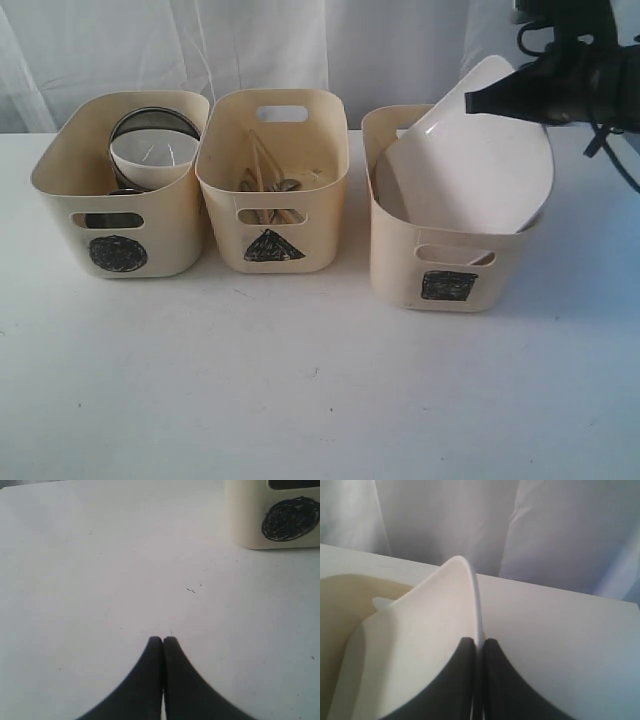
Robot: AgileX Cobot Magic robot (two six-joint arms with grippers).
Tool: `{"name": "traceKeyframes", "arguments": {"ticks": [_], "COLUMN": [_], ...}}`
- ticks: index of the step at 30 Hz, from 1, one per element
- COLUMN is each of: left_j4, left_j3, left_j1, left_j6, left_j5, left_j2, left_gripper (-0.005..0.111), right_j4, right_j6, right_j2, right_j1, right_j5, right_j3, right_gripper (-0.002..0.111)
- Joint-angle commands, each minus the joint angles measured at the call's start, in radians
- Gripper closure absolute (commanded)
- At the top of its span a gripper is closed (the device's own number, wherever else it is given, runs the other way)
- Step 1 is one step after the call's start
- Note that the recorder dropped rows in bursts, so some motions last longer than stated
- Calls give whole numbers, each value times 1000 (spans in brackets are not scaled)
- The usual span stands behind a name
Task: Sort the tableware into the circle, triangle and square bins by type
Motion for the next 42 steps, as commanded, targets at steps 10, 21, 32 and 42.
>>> {"name": "traceKeyframes", "arguments": {"ticks": [10,21,32,42], "left_j4": [-11,-11,-11,-11], "left_j3": [5,5,5,5], "left_j1": [-6,-6,-6,-6], "left_j6": [-3,-3,-3,-3], "left_j5": [-3,-3,-3,-3], "left_j2": [-4,-4,-4,-4], "left_gripper": [107,107,107,107], "right_j4": [-2,-25,2,43], "right_j6": [104,99,148,23], "right_j2": [190,194,18,-559], "right_j1": [46,46,46,46], "right_j5": [19,19,-198,-420], "right_j3": [-166,-173,-173,86], "right_gripper": [108,48,31,61]}}
